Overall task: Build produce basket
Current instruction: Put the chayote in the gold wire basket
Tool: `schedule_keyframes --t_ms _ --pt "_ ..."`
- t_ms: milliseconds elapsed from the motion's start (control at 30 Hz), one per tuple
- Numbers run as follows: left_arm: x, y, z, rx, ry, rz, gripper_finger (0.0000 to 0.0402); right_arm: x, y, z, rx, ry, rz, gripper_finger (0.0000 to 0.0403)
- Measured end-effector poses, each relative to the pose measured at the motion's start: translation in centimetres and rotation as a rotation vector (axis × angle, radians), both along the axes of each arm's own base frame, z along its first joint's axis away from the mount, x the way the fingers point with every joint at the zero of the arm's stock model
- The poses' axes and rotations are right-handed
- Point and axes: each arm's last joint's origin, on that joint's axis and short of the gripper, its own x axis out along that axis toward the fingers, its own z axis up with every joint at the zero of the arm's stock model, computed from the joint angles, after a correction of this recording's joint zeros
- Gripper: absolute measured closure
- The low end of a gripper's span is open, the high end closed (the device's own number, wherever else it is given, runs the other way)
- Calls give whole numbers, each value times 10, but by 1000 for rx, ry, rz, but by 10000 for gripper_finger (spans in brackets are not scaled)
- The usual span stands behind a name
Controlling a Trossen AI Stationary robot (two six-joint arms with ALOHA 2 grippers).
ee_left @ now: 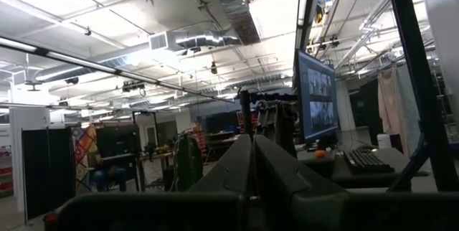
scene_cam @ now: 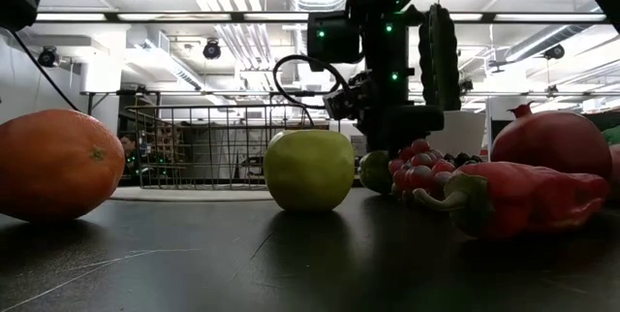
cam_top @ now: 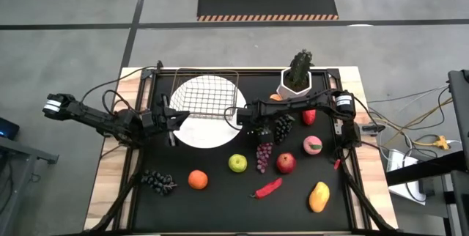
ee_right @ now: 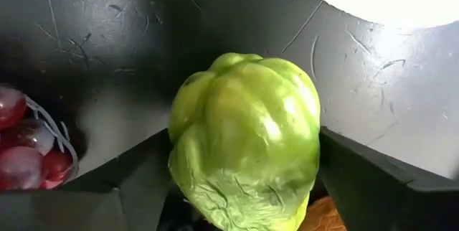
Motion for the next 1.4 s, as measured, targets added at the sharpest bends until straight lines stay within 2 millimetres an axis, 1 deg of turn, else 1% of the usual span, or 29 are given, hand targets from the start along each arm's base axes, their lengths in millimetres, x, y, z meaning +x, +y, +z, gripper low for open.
schedule_keyframes --t_ms 133,200,333,533,700,900,1133,1300,1400 --pt "0 0 0 -2 2 -2 400 0 0 0 -1 2 -4 149" --pt "1 0 0 -4 2 -2 400 -1 0 3 2 -5 -11 166" --pt "1 0 -1 -3 6 -3 400 -4 1 13 10 -33 -42 168" --pt "3 -1 -2 -2 14 -4 400 -14 3 36 11 -71 -92 167" --pt "3 -1 -2 -2 14 -3 400 -23 4 67 8 -174 -131 165" --pt "3 -1 -3 -1 18 -4 400 -28 6 106 15 -412 -196 165" --pt "3 -1 -3 -1 19 -4 400 -27 6 149 16 -735 -183 166" --pt "2 0 -1 -3 7 -4 400 -14 4 172 4 -996 -152 164" --pt "0 0 0 -5 -5 -2 400 -1 2 178 2 -1145 -169 164"
